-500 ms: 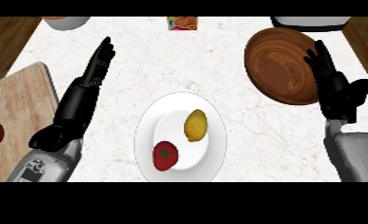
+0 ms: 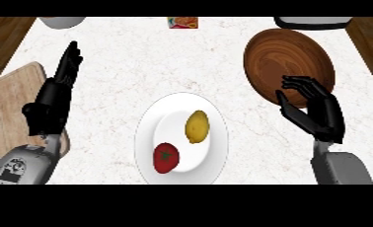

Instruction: Pick the lemon from the plate and place it in the bowl

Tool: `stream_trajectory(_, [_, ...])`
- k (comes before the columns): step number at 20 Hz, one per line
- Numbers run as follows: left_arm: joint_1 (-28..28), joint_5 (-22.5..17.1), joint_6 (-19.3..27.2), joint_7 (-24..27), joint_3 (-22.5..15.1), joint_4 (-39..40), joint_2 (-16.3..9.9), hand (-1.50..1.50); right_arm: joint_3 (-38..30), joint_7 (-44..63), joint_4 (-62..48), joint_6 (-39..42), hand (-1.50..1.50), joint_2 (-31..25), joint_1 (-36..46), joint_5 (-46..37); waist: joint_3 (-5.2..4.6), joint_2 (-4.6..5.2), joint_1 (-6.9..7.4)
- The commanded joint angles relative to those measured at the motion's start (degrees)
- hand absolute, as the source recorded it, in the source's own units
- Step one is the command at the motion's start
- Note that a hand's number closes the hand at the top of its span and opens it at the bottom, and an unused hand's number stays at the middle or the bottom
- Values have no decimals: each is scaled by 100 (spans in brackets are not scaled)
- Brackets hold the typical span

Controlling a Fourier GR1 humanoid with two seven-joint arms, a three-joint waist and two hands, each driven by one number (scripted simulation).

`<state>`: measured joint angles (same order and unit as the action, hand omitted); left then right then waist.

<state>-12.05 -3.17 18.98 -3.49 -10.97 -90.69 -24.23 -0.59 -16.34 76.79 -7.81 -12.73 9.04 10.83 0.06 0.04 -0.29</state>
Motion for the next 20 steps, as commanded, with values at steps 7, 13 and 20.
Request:
stream_trajectory(7, [-72,107,-53,-497,211,75,-26,0,686,-1992,436,701,-150,-284,-1154,-975,-7,-14,-8])
stream_trajectory(13, [125,274,48,-353,137,84,101,0,1171,496,1771,700,-150,-1096,-683,-1737,-25,-38,12])
stream_trajectory(20, [-157,159,-137,-582,264,31,87,0,1958,2637,1824,1318,-150,-1255,446,-2701,-17,-5,111])
